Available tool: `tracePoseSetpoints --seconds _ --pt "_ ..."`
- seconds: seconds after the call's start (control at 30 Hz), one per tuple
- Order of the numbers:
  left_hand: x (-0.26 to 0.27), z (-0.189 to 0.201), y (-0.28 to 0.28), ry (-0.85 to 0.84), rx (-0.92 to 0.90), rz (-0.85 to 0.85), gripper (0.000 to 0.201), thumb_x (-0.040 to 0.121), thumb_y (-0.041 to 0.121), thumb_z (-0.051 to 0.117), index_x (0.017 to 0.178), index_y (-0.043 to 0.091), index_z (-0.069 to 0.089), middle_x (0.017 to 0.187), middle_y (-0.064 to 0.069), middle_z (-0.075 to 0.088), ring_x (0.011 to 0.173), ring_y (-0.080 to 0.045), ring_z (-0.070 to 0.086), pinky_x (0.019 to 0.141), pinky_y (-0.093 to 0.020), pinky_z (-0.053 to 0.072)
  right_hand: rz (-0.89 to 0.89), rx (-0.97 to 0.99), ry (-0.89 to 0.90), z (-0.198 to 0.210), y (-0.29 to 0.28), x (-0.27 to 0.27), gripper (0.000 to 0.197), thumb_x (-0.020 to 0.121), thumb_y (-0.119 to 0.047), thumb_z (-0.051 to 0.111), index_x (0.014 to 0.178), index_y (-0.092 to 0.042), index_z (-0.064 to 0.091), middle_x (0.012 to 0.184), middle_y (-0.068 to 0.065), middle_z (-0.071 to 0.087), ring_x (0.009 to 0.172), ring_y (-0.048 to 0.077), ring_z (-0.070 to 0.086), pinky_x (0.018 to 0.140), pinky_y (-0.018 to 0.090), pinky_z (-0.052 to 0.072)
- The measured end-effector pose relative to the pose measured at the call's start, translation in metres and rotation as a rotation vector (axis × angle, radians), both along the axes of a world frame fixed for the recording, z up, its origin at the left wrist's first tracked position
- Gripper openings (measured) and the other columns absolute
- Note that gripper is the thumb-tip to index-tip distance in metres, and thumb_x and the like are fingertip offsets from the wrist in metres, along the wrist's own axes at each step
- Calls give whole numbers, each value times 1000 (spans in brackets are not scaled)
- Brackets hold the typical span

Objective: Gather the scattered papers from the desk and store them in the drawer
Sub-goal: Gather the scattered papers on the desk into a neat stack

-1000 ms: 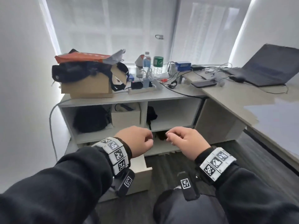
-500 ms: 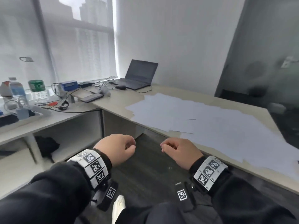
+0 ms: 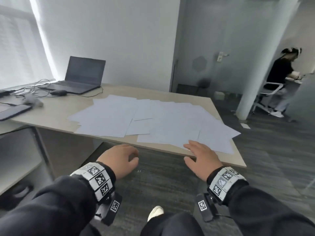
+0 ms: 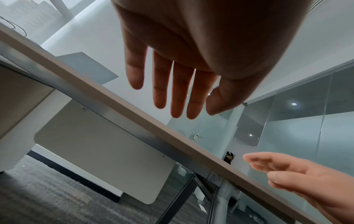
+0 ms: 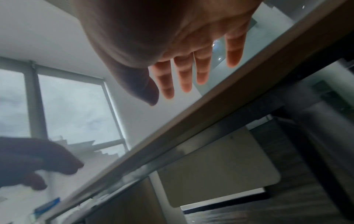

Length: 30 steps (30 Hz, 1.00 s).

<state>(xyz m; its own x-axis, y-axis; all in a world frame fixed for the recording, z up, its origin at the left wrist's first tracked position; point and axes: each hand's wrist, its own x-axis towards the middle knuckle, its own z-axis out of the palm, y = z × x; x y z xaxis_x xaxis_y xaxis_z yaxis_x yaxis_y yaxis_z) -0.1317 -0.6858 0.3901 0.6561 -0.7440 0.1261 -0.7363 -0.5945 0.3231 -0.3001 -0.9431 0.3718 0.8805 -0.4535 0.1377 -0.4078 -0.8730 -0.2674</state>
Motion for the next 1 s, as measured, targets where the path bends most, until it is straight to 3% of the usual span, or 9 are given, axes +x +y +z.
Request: tracePoseSetpoints --seconds 0.07,0.13,0.33,0.47,0.6,0.7,0.8,0.87,1.0 --pt "8 -5 -15 -4 -29 -25 31 89 40 50 115 34 65 122 16 61 111 -10 58 97 -33 48 -19 -11 75 -6 -6 0 61 95 -51 42 153 -41 24 165 -13 18 152 14 16 122 43 19" --pt "15 -8 -32 -4 -65 -49 34 90 41 51 121 34 63 131 18 57 117 -8 55 101 -32 46 -30 -36 133 -11 -11 0 66 95 -53 39 155 -40 16 166 -12 14 153 13 13 123 42 13" --pt "30 -23 -86 3 -27 -107 52 90 44 49 142 40 43 158 13 33 145 -13 30 119 -39 25 -66 -94 131 -17 -29 -4 66 93 -57 38 154 -43 15 166 -14 12 153 12 11 123 44 9" --pt "29 -36 -117 -17 21 -145 65 92 61 39 152 42 24 165 13 16 153 -12 10 122 -44 12 -213 -86 127 -19 -51 -11 76 87 -73 34 153 -44 11 166 -15 6 153 12 6 122 50 6" --pt "19 -41 -135 -127 74 -158 77 85 76 29 154 41 18 159 17 29 149 -12 22 119 -47 14 -199 -155 133 -26 -56 -15 76 85 -77 30 152 -43 18 166 -15 12 152 11 12 121 47 10" --pt "13 -42 -139 -194 55 -156 77 81 74 35 148 38 34 138 13 47 132 -17 42 111 -48 27 -183 -172 72 -27 -54 -19 70 85 -69 37 150 -44 26 162 -19 23 148 8 22 116 41 17" --pt "13 -48 -138 -222 4 -171 64 78 71 40 129 37 58 114 10 54 111 -19 53 98 -47 40 -138 -159 -4 -29 -52 -21 64 85 -58 44 146 -45 33 153 -24 37 141 6 35 109 35 21" --pt "14 -49 -135 -218 -34 -176 55 76 68 46 117 36 64 111 10 55 109 -20 55 93 -46 43 -145 -136 -72 -30 -53 -22 62 84 -57 46 144 -44 38 149 -24 43 139 8 40 108 35 22" --pt "15 -42 -130 -179 -49 -187 31 75 60 48 92 36 59 120 16 60 117 -17 55 94 -45 40 -234 -141 -26 -35 -61 -31 68 83 -71 38 146 -46 36 156 -26 27 147 4 24 115 37 14"
